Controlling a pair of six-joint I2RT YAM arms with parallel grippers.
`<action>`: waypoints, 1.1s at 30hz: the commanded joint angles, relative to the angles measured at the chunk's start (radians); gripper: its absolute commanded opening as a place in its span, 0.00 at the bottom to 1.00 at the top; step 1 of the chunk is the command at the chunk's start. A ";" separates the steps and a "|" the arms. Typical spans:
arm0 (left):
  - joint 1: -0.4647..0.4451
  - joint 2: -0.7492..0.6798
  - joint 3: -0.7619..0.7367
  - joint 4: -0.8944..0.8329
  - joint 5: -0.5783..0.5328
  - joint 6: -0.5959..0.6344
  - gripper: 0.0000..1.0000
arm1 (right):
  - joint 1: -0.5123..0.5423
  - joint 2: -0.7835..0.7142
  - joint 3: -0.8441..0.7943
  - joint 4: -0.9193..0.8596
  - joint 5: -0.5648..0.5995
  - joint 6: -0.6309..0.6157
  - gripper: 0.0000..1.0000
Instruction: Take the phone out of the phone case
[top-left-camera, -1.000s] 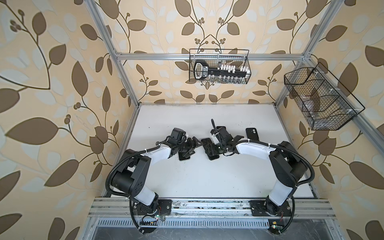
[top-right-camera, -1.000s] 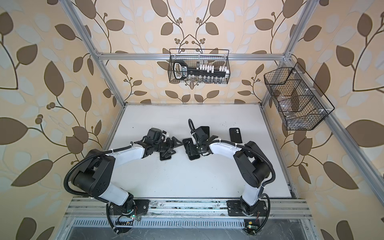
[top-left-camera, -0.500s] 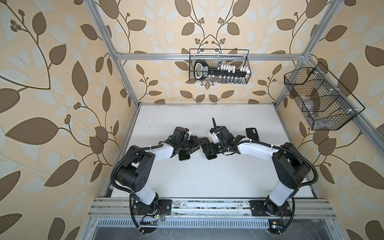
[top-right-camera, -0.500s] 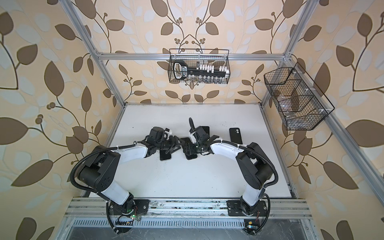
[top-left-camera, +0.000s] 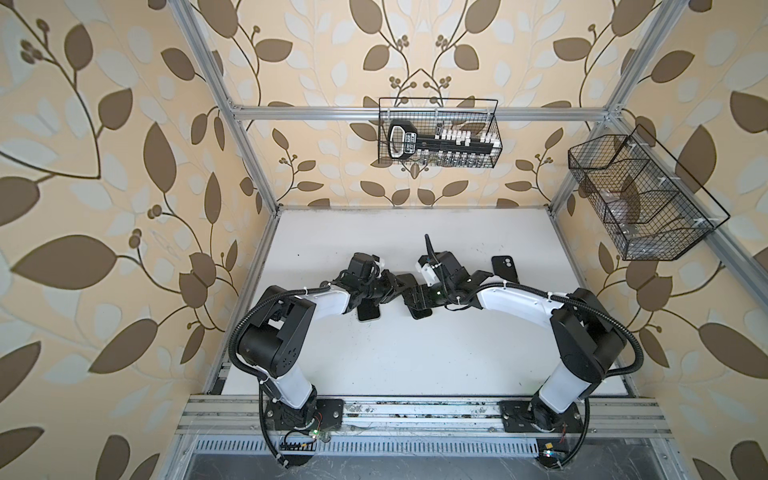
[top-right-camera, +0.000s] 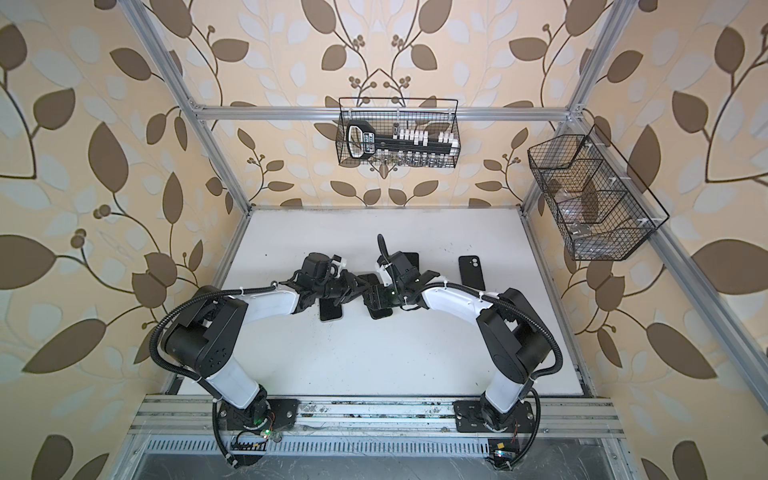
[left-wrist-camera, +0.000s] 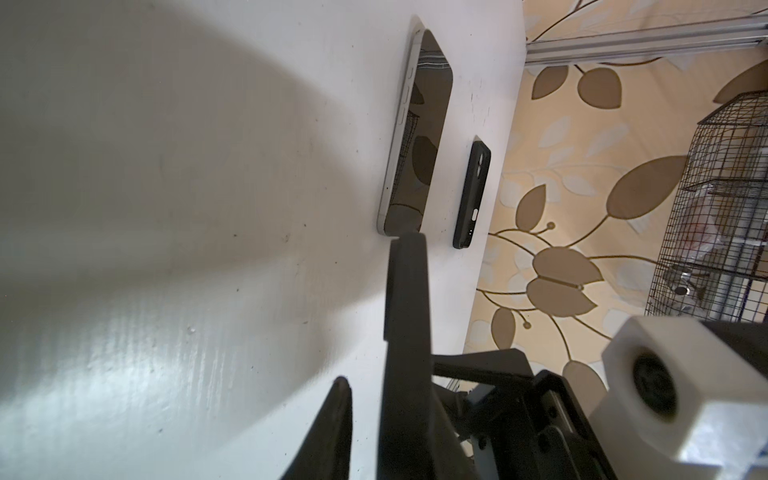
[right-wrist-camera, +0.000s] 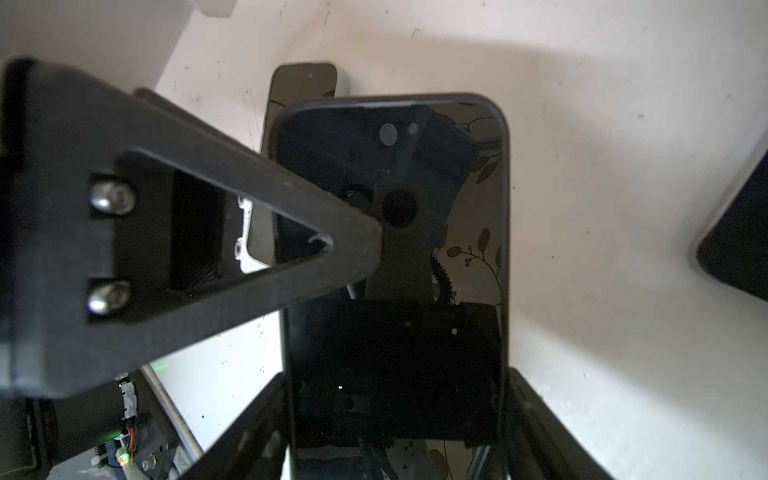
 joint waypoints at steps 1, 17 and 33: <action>-0.008 0.002 0.035 0.051 0.022 0.001 0.19 | 0.003 -0.040 -0.008 0.024 -0.024 0.003 0.59; -0.010 -0.006 0.027 0.081 0.019 -0.020 0.00 | 0.004 -0.044 -0.008 0.022 -0.022 0.003 0.61; -0.010 -0.042 0.018 0.099 0.006 -0.043 0.00 | 0.006 -0.089 -0.030 0.026 0.009 -0.008 0.78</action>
